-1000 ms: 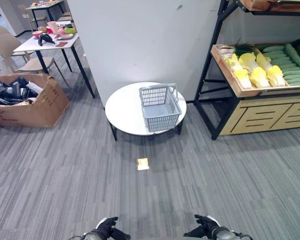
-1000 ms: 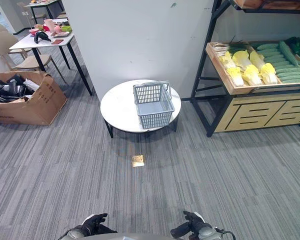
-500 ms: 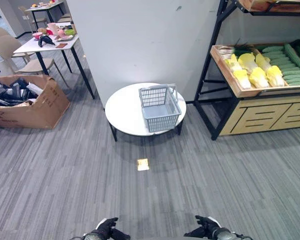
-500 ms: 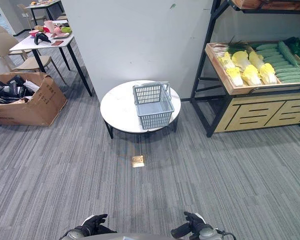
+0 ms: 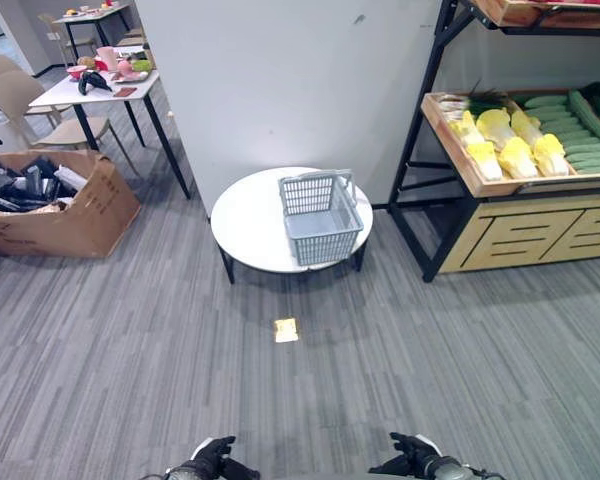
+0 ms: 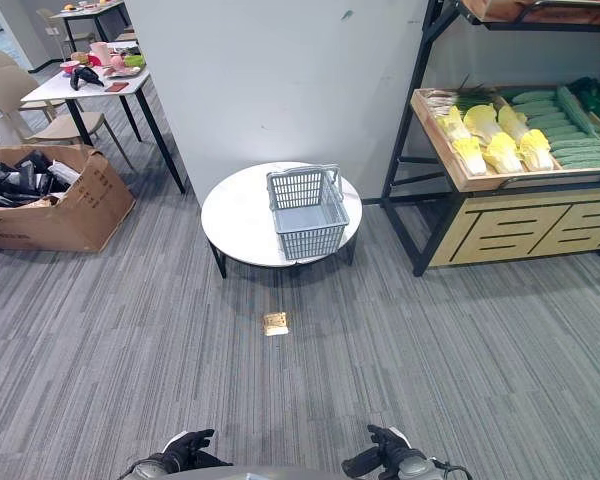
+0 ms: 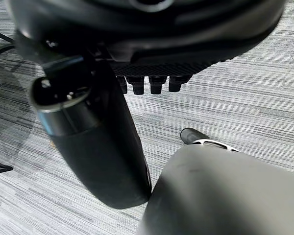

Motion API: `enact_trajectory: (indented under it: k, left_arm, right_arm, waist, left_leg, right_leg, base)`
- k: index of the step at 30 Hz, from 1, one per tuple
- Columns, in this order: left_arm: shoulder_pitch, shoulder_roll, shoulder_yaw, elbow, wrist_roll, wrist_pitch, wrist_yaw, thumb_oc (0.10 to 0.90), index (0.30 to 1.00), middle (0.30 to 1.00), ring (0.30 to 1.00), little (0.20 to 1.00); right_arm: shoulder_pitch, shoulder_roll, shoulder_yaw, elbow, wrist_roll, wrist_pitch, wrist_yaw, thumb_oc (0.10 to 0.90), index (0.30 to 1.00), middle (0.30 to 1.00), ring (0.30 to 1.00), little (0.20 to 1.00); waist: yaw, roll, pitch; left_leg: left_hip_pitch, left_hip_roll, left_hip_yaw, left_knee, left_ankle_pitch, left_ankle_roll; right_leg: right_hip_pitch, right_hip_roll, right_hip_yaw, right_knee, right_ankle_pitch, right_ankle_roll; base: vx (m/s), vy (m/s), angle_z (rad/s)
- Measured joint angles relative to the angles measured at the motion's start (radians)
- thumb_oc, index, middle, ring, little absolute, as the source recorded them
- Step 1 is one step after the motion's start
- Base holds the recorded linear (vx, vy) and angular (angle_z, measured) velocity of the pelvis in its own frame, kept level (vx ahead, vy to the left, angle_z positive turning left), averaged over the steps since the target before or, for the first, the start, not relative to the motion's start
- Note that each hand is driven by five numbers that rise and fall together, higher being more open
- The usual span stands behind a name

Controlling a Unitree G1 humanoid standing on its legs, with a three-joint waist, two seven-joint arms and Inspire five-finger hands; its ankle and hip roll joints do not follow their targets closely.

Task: Get the vegetables into the basket

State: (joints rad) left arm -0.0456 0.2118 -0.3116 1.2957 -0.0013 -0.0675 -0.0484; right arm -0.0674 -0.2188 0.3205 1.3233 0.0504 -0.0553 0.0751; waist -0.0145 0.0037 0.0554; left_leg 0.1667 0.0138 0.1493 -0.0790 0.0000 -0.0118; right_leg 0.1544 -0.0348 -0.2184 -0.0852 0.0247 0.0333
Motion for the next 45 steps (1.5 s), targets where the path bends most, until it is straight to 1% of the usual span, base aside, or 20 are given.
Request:
enact_trajectory:
  k: [9,13,18,19,21,23,25,26,27,29,32,33,34,35,36,39,40,42,44,45]
  left_arm:
    - [-0.004,0.006,0.0,0.002,0.001,0.0,0.0,0.9,1.0,1.0,1.0,1.0]
    - [-0.015,0.014,0.0,0.004,0.002,0.0,0.0,0.9,1.0,1.0,1.0,1.0]
    - [-0.031,0.018,0.001,0.018,0.002,-0.002,0.001,0.9,1.0,1.0,1.0,1.0]
    - [-0.041,0.015,0.001,0.021,0.002,-0.001,0.001,0.9,1.0,1.0,1.0,1.0]
    - [-0.058,0.006,-0.003,0.027,0.003,0.003,0.003,0.9,1.0,1.0,1.0,1.0]
    - [-0.06,0.006,0.0,0.032,0.003,0.004,0.004,0.9,1.0,1.0,1.0,1.0]
    - [-0.062,0.01,0.0,0.039,0.002,0.004,0.006,0.9,1.0,1.0,1.0,1.0]
    - [-0.065,0.01,0.0,0.042,0.002,0.005,0.006,0.9,1.0,1.0,1.0,1.0]
    - [-0.072,0.006,0.002,0.055,0.003,0.006,0.008,0.9,1.0,1.0,1.0,1.0]
    - [-0.074,0.005,0.003,0.076,0.004,0.008,0.009,0.9,1.0,1.0,1.0,1.0]
    - [-0.052,0.034,0.008,0.079,0.006,0.008,0.009,0.9,1.0,1.0,1.0,1.0]
    - [-0.046,0.026,0.009,0.083,0.014,0.008,0.013,0.9,1.0,1.0,1.0,1.0]
    - [-0.039,0.013,0.009,0.086,0.023,0.008,0.012,0.9,1.0,1.0,1.0,1.0]
    - [-0.038,0.004,0.007,0.086,0.025,0.008,0.012,0.9,1.0,1.0,1.0,1.0]
    - [-0.04,-0.009,0.008,0.083,0.028,0.009,0.014,0.9,1.0,1.0,1.0,1.0]
    - [-0.038,-0.017,0.007,0.086,0.031,0.019,0.016,0.9,1.0,1.0,1.0,1.0]
    - [-0.034,-0.021,0.009,0.094,0.031,0.019,0.02,0.9,1.0,1.0,1.0,1.0]
    - [-0.04,-0.02,0.009,0.095,0.031,0.02,0.02,0.9,1.0,1.0,1.0,1.0]
    - [-0.048,-0.024,0.009,0.097,0.03,0.021,0.02,0.9,1.0,1.0,1.0,1.0]
    - [-0.048,-0.027,0.009,0.095,0.03,0.02,0.02,0.9,1.0,1.0,1.0,1.0]
  right_arm:
    - [-0.001,0.002,-0.001,-0.003,0.001,0.001,0.004,0.9,1.0,1.0,1.0,1.0]
    - [-0.002,0.007,-0.003,-0.015,0.007,-0.001,0.005,0.9,1.0,1.0,1.0,1.0]
    - [-0.011,0.005,-0.005,-0.045,0.008,-0.005,0.002,0.9,1.0,1.0,1.0,1.0]
    - [-0.017,0.001,-0.014,-0.05,0.017,-0.007,0.0,0.9,1.0,1.0,1.0,1.0]
    - [-0.033,-0.005,-0.052,-0.062,0.051,-0.014,-0.007,0.9,1.0,1.0,1.0,1.0]
    - [-0.038,-0.006,-0.052,-0.069,0.068,-0.017,-0.01,0.9,1.0,1.0,1.0,1.0]
    - [-0.038,-0.008,-0.048,-0.073,0.068,-0.016,-0.012,0.9,1.0,1.0,1.0,1.0]
    - [-0.039,-0.008,-0.048,-0.076,0.071,-0.018,-0.011,0.9,1.0,1.0,1.0,1.0]
    - [-0.043,-0.005,-0.042,-0.076,0.084,-0.023,-0.01,0.9,1.0,1.0,1.0,1.0]
    - [-0.05,0.01,-0.041,-0.082,0.087,-0.028,-0.009,0.9,1.0,1.0,1.0,1.0]
    - [-0.031,0.036,-0.041,-0.079,0.087,-0.028,-0.009,0.9,1.0,1.0,1.0,1.0]
    - [-0.03,0.031,-0.052,-0.078,0.088,-0.027,-0.008,0.9,1.0,1.0,1.0,1.0]
    - [-0.031,0.014,-0.047,-0.075,0.085,-0.025,-0.008,0.9,1.0,1.0,1.0,1.0]
    - [-0.039,0.0,-0.044,-0.074,0.084,-0.021,-0.009,0.9,1.0,1.0,1.0,1.0]
    - [-0.041,-0.021,-0.042,-0.07,0.085,-0.01,-0.009,0.9,1.0,1.0,1.0,1.0]
    - [-0.036,-0.032,-0.041,-0.055,0.086,0.002,-0.009,0.9,1.0,1.0,1.0,1.0]
    - [-0.032,-0.04,-0.042,-0.065,0.087,0.002,-0.009,0.9,1.0,1.0,1.0,1.0]
    - [-0.013,-0.04,-0.039,-0.076,0.089,-0.001,-0.005,0.9,1.0,1.0,1.0,1.0]
    - [0.0,-0.038,-0.042,-0.075,0.096,-0.004,-0.006,0.9,1.0,1.0,1.0,1.0]
    - [0.0,-0.038,-0.041,-0.073,0.105,-0.004,-0.005,0.9,1.0,1.0,1.0,1.0]
  waist:
    - [0.001,-0.014,0.004]
    - [0.001,-0.031,0.019]
    - [0.002,-0.038,0.047]
    - [0.001,-0.032,0.056]
    - [-0.011,-0.015,0.085]
    - [-0.012,-0.02,0.085]
    - [-0.009,-0.031,0.081]
    - [-0.011,-0.03,0.082]
    - [-0.03,-0.032,0.085]
    - [-0.052,-0.043,0.087]
    - [-0.06,-0.089,0.072]
    - [-0.066,-0.067,0.069]
    - [-0.075,-0.039,0.065]
    - [-0.072,-0.022,0.059]
    - [-0.073,0.0,0.055]
    - [-0.078,0.003,0.044]
    - [-0.083,0.011,0.038]
    - [-0.087,0.008,0.033]
    - [-0.097,0.011,0.028]
    - [-0.099,0.015,0.025]
  left_leg:
    - [-0.004,-0.008,0.011,-0.009,0.001,0.003]
    - [-0.011,-0.01,0.032,-0.009,0.001,0.005]
    - [-0.014,-0.006,0.05,-0.01,0.002,0.014]
    - [-0.012,-0.001,0.055,-0.015,-0.002,0.029]
    - [0.004,0.012,0.053,-0.014,-0.011,0.057]
    - [0.004,0.006,0.056,-0.015,-0.013,0.063]
    - [0.01,-0.003,0.052,-0.015,-0.03,0.056]
    - [0.008,-0.001,0.052,-0.015,-0.03,0.056]
    - [0.011,0.008,0.041,-0.01,-0.031,0.059]
    - [0.031,0.015,0.027,-0.015,-0.046,0.045]
    - [0.091,0.026,-0.01,-0.016,-0.089,-0.02]
    - [0.107,0.066,-0.024,-0.016,-0.104,-0.036]
    - [0.11,0.106,-0.03,-0.015,-0.11,-0.057]
    - [0.114,0.125,-0.027,-0.008,-0.099,-0.062]
    - [0.124,0.148,-0.017,0.0,-0.068,-0.08]
    - [0.138,0.169,-0.024,0.034,-0.029,-0.118]
    - [0.119,0.184,-0.044,0.085,-0.023,-0.131]
    - [0.093,0.192,-0.078,0.141,-0.018,-0.154]
    - [0.056,0.202,-0.11,0.197,-0.002,-0.191]
    - [0.051,0.213,-0.127,0.208,0.02,-0.223]
  right_leg:
    - [-0.021,-0.009,0.009,0.016,0.0,0.005]
    - [-0.047,-0.014,0.028,0.039,-0.002,0.012]
    - [-0.097,-0.018,0.022,0.12,-0.006,0.018]
    - [-0.122,-0.019,0.02,0.171,-0.011,0.026]
    - [-0.205,-0.036,-0.001,0.352,-0.04,0.054]
    - [-0.24,-0.068,-0.016,0.414,-0.066,0.066]
    - [-0.282,-0.127,-0.004,0.366,-0.069,0.077]
    - [-0.297,-0.137,0.004,0.333,-0.065,0.082]
    - [-0.319,-0.141,0.056,0.206,-0.023,0.137]
    - [-0.327,-0.151,0.063,0.063,0.055,0.138]
    - [-0.29,-0.163,0.053,0.007,0.115,0.142]
    - [-0.27,-0.132,0.035,0.015,0.144,0.144]
    - [-0.259,-0.099,0.001,0.025,0.138,0.136]
    - [-0.255,-0.081,-0.011,0.033,0.15,0.118]
    - [-0.23,-0.058,-0.026,0.035,0.142,0.058]
    - [-0.183,-0.038,-0.036,0.031,0.126,0.02]
    - [-0.176,-0.026,-0.037,0.039,0.103,0.023]
    - [-0.168,-0.025,-0.044,0.04,0.097,0.002]
    - [-0.165,-0.017,-0.057,0.046,0.078,-0.006]
    - [-0.157,-0.008,-0.059,0.05,0.067,-0.022]
  base:
    - [0.03,0.094,-0.04]
    - [0.02,0.092,-0.14]
    - [0.02,0.085,-0.14]
    - [0.09,0.053,-0.16]
    - [0.11,0.03,-0.05]
    - [0.12,-0.04,-0.01]
    - [0.21,-0.099,-0.08]
    - [0.31,-0.125,-0.03]
    - [0.26,-0.093,0.19]
    - [0.17,-0.051,0.25]
    - [0.27,-0.101,0.34]
    - [0.23,-0.114,0.61]
    - [0.15,-0.083,0.52]
    - [0.35,-0.18,0.49]
    - [0.26,-0.131,0.39]
    - [0.25,-0.161,0.12]
    - [0.29,-0.241,-0.05]
    - [0.2,-0.183,0.03]
    - [0.18,-0.154,0.16]
    - [0.21,-0.171,0.28]
